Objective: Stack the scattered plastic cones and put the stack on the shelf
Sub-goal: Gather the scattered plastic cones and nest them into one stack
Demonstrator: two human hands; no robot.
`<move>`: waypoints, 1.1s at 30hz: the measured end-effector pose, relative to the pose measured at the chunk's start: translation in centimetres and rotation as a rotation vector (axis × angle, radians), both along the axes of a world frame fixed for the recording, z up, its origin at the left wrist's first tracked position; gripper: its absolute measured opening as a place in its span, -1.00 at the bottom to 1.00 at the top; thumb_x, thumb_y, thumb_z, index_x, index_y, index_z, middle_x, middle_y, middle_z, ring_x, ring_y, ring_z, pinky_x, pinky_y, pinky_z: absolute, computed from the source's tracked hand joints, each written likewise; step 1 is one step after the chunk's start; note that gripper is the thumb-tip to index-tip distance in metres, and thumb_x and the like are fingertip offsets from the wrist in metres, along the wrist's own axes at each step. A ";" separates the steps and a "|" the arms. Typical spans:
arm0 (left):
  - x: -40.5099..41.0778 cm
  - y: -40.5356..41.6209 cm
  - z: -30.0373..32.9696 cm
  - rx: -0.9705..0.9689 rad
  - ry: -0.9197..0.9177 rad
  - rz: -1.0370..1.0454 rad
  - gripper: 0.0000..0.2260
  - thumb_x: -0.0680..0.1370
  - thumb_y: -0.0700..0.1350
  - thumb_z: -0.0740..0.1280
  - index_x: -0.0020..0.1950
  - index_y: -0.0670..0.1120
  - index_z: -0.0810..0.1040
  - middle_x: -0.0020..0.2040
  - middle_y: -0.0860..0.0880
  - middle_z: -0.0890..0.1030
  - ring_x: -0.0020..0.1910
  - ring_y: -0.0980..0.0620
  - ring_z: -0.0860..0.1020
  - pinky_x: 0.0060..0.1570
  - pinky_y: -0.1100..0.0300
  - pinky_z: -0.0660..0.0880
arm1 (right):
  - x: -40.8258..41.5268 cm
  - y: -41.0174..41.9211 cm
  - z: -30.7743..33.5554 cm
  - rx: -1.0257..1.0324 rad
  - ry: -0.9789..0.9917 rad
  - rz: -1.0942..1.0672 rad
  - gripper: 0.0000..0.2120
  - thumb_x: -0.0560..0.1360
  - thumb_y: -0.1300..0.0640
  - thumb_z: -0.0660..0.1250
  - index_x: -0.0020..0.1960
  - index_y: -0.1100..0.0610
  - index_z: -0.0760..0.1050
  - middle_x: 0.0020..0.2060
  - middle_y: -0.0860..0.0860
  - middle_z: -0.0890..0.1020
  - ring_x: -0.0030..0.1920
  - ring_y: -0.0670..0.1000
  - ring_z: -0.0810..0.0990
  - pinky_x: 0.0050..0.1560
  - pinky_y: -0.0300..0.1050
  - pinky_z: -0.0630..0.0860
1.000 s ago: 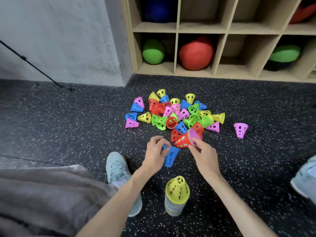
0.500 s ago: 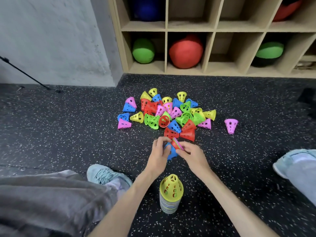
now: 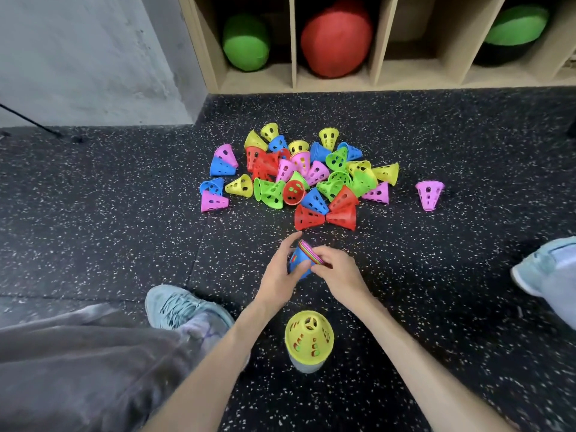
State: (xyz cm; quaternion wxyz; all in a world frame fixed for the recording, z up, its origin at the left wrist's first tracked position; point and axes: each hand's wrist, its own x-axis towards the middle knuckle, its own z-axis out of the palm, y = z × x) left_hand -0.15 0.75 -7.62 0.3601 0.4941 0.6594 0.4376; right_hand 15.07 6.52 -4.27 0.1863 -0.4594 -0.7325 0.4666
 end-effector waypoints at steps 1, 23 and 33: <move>-0.1 0.1 -0.4 -0.012 0.020 -0.015 -0.47 0.62 -0.06 0.39 0.49 0.32 0.30 0.26 0.02 0.60 0.17 -0.05 0.57 0.14 0.18 0.47 | 0.0 0.2 -0.5 0.000 -0.016 0.004 -0.77 0.52 0.24 0.34 0.11 0.01 0.62 -0.06 -0.11 0.70 0.01 -0.07 0.66 0.14 0.08 0.57; -1.6 2.0 -10.7 -0.003 0.643 0.087 -0.32 0.55 0.18 0.35 0.57 0.30 0.06 0.25 -0.04 0.53 0.15 -0.10 0.50 0.10 -0.03 0.49 | -2.4 17.2 -2.5 0.170 -0.147 0.025 -0.59 0.56 0.33 0.32 0.14 -0.17 0.64 0.12 -0.20 0.62 0.04 0.04 0.68 0.17 0.16 0.61; -1.9 1.9 -10.7 0.035 0.505 0.161 -0.35 0.58 0.21 0.30 0.60 0.18 0.11 0.27 0.04 0.52 0.19 -0.02 0.47 0.22 0.08 0.39 | -8.5 20.6 -4.0 0.316 -0.364 0.159 -0.45 0.44 0.48 0.21 0.27 -0.01 0.53 0.25 -0.05 0.60 0.16 -0.03 0.58 0.09 -0.14 0.46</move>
